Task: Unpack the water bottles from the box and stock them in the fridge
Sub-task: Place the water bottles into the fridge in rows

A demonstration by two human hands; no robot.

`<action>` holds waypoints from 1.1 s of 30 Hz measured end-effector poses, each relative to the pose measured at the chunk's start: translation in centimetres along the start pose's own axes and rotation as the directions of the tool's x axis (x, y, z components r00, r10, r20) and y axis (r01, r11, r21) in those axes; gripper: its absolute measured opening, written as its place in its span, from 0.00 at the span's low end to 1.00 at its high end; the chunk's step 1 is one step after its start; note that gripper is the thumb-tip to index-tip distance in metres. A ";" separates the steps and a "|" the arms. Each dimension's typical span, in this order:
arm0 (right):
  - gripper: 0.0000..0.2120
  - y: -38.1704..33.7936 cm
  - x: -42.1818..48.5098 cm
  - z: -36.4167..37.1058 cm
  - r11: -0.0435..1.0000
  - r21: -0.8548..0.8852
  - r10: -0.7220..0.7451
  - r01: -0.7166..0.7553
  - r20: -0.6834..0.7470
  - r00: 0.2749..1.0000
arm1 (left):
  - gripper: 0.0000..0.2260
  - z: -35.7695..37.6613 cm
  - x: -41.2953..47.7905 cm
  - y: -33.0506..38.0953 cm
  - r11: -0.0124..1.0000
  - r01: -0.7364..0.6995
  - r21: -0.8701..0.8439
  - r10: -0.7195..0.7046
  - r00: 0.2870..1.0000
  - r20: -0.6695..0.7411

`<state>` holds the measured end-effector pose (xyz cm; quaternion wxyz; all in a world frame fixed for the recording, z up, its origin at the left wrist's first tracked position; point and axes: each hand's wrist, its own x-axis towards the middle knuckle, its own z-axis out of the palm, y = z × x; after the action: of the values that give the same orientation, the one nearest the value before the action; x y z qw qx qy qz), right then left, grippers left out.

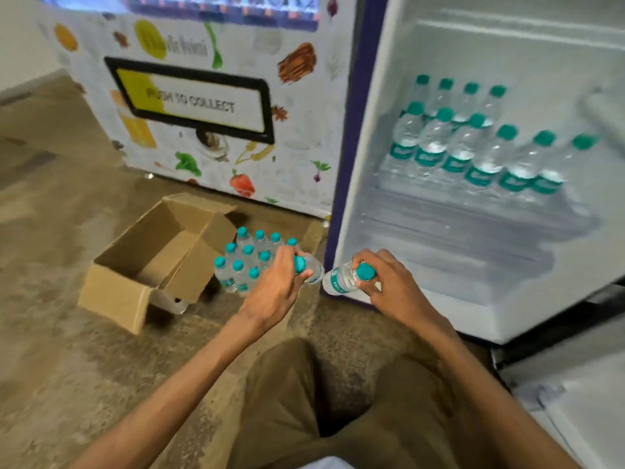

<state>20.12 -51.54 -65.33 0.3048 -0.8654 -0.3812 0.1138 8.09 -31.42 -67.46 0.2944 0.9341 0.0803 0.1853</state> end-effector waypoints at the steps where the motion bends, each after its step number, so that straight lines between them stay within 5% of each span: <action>1: 0.18 0.1 -0.8 -1.5 1.000 -0.008 0.009 -0.009 -0.041 0.999 | 0.09 -0.1 0.5 1.4 0.999 -0.044 -0.016 0.043 0.999 -0.016; 8: 0.16 -0.2 -5.6 -13.1 1.000 -0.004 -0.021 0.021 -0.412 0.911 | 0.10 -0.8 4.6 11.2 0.952 -0.248 -0.180 0.213 0.958 -0.194; 16: 0.13 0.2 -6.8 -24.7 0.968 0.165 0.048 0.191 -0.864 0.501 | 0.10 -1.7 12.7 20.6 0.804 -0.454 -0.384 0.322 0.875 -0.361; 24: 0.10 6.3 -0.8 -28.6 0.811 0.492 0.362 0.317 -0.847 0.388 | 0.07 1.1 24.6 25.8 0.772 -0.503 -0.389 0.369 0.853 -0.369; 31: 0.13 14.1 5.7 -31.1 0.671 0.703 0.593 0.234 -0.699 0.400 | 0.08 5.9 31.6 27.4 0.862 -0.458 -0.215 0.385 0.870 -0.308; 33: 0.13 16.7 8.5 -32.4 0.716 0.689 0.611 0.114 -0.697 0.376 | 0.08 7.0 32.3 27.4 0.863 -0.484 -0.146 0.437 0.859 -0.267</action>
<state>49.67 -68.39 -49.76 0.7091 -0.6750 0.0549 -0.1963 41.61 -49.04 -47.25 0.3262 0.8628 -0.1336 0.3624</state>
